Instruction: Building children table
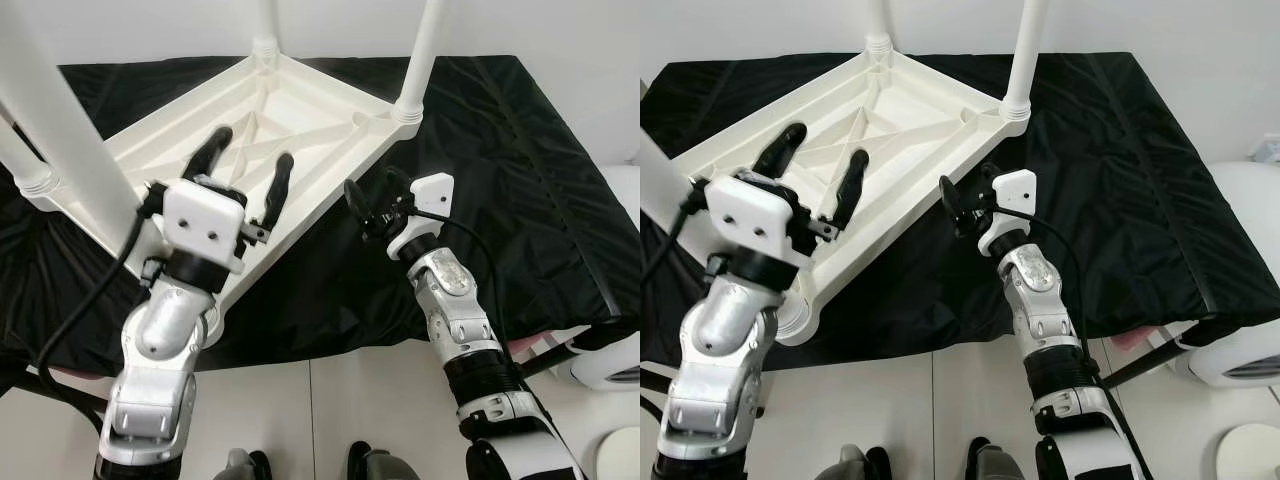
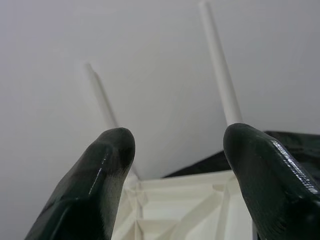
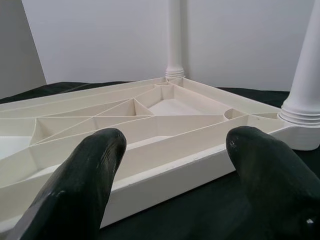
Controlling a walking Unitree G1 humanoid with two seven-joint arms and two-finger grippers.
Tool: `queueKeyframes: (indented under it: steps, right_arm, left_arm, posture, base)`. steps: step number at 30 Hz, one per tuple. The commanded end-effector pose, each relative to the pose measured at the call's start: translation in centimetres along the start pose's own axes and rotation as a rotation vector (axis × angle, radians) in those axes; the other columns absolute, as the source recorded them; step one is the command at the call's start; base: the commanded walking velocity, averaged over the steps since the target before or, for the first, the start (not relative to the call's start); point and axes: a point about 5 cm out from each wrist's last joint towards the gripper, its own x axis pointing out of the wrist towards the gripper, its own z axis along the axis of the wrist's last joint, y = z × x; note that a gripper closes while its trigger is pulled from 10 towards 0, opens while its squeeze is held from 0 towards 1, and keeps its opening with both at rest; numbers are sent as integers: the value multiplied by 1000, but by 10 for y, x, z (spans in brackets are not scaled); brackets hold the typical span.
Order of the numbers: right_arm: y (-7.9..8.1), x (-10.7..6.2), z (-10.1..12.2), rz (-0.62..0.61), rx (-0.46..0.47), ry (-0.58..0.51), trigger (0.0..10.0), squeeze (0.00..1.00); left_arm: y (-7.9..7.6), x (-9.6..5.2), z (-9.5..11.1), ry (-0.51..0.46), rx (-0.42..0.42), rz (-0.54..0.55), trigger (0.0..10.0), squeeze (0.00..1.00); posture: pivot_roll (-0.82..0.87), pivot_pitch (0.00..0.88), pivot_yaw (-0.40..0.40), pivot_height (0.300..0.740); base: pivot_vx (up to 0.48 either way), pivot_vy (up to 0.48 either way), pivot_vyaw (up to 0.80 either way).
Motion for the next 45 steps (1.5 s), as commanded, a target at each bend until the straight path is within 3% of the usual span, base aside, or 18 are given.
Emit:
queueKeyframes:
  steps: [1,3,6,10,12,15,18,20,24,29,32,33,35,36,37,40,45]
  right_arm:
    - [0,-1,-2,4,-2,0,10000,0]
    - [-3,3,-2,5,-8,2,10000,0]
    - [-3,5,-2,8,-9,2,10000,0]
    - [0,8,-3,25,-5,5,10000,0]
    - [2,11,-5,44,-3,15,10000,0]
    - [3,13,-7,58,-6,21,10000,0]
    - [5,15,-11,83,-11,36,10000,0]
    - [5,15,-11,83,-11,36,10000,0]
    - [6,19,-15,99,-18,55,10000,0]
    - [7,20,-17,106,-21,65,10000,0]
    - [6,21,-20,112,-28,80,10000,0]
    - [6,21,-20,112,-28,80,10000,0]
    - [4,21,-23,114,-32,92,10000,0]
    - [4,21,-23,114,-32,92,10000,0]
    - [4,21,-24,116,-34,101,10000,0]
    - [3,22,-24,117,-35,103,10000,0]
    - [10,25,-28,140,-24,117,10000,0]
  left_arm:
    - [5,-2,1,-1,8,23,10000,0]
    - [12,0,10,-42,71,57,10000,0]
    - [15,-2,12,-37,92,71,10000,0]
    - [9,-18,7,27,67,1,10000,0]
    - [3,-34,1,87,19,-90,10000,0]
    - [2,-42,-3,127,-1,-137,10000,0]
    - [-3,-64,-7,224,-58,-278,10000,0]
    - [-3,-64,-7,224,-58,-278,10000,0]
    - [-12,-85,-14,353,-146,-469,10000,0]
    - [-13,-97,-19,412,-155,-565,10000,0]
    - [-12,-115,-21,485,-146,-705,10000,0]
    - [-12,-115,-21,485,-146,-705,10000,0]
    - [-4,-128,-21,547,-141,-786,10000,0]
    - [-4,-128,-21,547,-141,-786,10000,0]
    - [5,-137,-21,613,-151,-825,10000,0]
    - [8,-141,-22,648,-172,-838,10000,0]
    - [39,-152,-17,763,-152,-791,10000,0]
  posture:
    - [-16,179,7,740]
    - [-8,168,7,740]
    - [1,170,2,740]
    - [13,176,-5,740]
    - [30,185,-16,740]
    - [35,189,-21,740]
    - [45,196,-27,740]
    - [45,196,-27,740]
    - [56,205,-22,740]
    - [57,216,-12,740]
    - [61,221,-7,740]
    - [61,221,-7,740]
    - [68,229,3,740]
    - [68,229,3,740]
    - [75,232,6,740]
    - [75,232,6,740]
    - [122,237,12,740]
  base:
    - [0,0,0]
    - [0,0,0]
    - [0,0,0]
    - [0,0,0]
    - [0,0,0]
    - [0,0,0]
    - [0,0,0]
    - [0,0,0]
    - [0,0,0]
    - [0,0,0]
    - [0,0,0]
    - [0,0,0]
    - [0,0,0]
    - [0,0,0]
    - [0,0,0]
    - [0,0,0]
    - [0,0,0]
